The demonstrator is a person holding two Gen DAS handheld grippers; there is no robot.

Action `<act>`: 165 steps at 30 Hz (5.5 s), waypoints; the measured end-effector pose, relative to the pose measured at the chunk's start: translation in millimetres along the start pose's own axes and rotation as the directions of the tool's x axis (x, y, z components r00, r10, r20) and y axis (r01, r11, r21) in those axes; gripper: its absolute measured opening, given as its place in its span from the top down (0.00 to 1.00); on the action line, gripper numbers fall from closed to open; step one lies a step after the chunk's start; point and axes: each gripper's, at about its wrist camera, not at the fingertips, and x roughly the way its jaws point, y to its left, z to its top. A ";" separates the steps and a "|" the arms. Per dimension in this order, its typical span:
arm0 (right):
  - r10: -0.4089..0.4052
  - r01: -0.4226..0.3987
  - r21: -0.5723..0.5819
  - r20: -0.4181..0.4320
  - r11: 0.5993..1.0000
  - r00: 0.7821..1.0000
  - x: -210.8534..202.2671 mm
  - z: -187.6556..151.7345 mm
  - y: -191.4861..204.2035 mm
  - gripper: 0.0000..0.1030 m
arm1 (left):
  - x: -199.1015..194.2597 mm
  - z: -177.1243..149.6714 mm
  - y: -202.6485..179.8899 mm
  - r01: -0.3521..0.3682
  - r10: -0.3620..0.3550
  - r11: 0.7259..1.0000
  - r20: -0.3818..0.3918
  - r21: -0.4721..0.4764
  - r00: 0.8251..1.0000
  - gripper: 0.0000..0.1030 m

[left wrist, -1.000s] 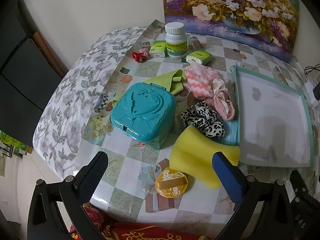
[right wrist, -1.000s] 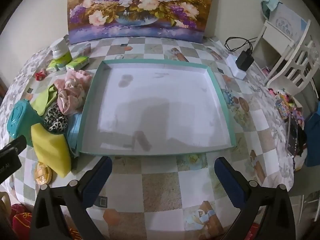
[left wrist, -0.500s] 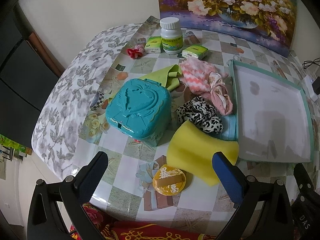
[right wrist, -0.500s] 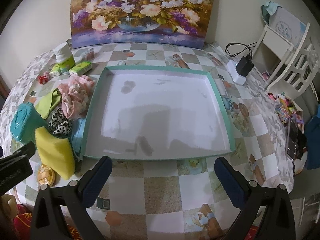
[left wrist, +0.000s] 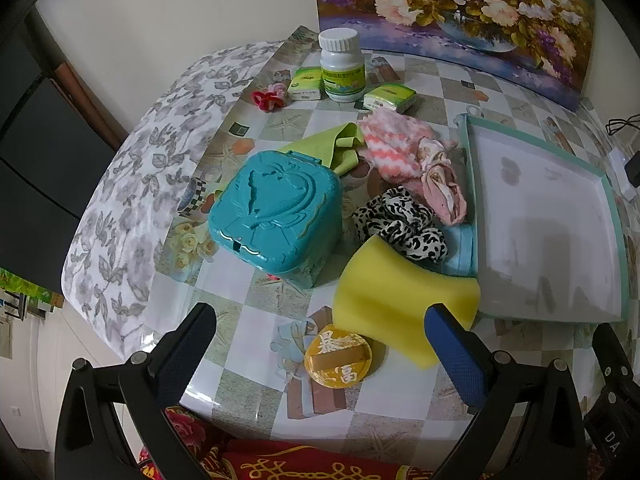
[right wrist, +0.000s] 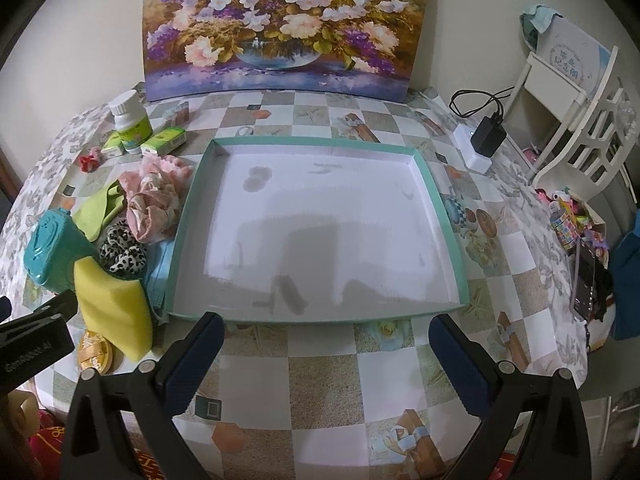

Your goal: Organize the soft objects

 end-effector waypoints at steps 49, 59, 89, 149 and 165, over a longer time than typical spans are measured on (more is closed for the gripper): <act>0.167 -0.167 -0.015 0.031 0.986 0.985 -4.0 6.7 26.5 0.00 | 12.1 4.8 69.4 0.121 -0.124 0.942 0.011 -0.313 0.992 0.00; 0.318 -0.319 -0.169 -0.035 0.932 0.947 13.8 10.8 95.9 0.00 | 43.7 -2.2 98.9 0.179 -0.229 0.874 -0.058 -0.452 0.972 0.00; 0.345 -0.364 -0.388 -0.122 0.847 0.931 41.6 -0.8 148.6 0.46 | 86.4 -19.0 98.2 0.112 -0.263 0.862 -0.248 -0.494 0.932 0.00; 0.641 -0.644 0.023 0.075 0.765 0.764 2.8 33.2 35.5 0.57 | 83.8 8.2 -4.6 0.168 -0.245 0.944 -0.268 -0.283 0.932 0.49; 0.586 -0.582 0.125 0.002 0.803 0.810 31.5 28.6 24.7 0.57 | 63.2 22.9 -27.8 0.421 -0.470 0.862 -0.138 -0.281 0.872 0.48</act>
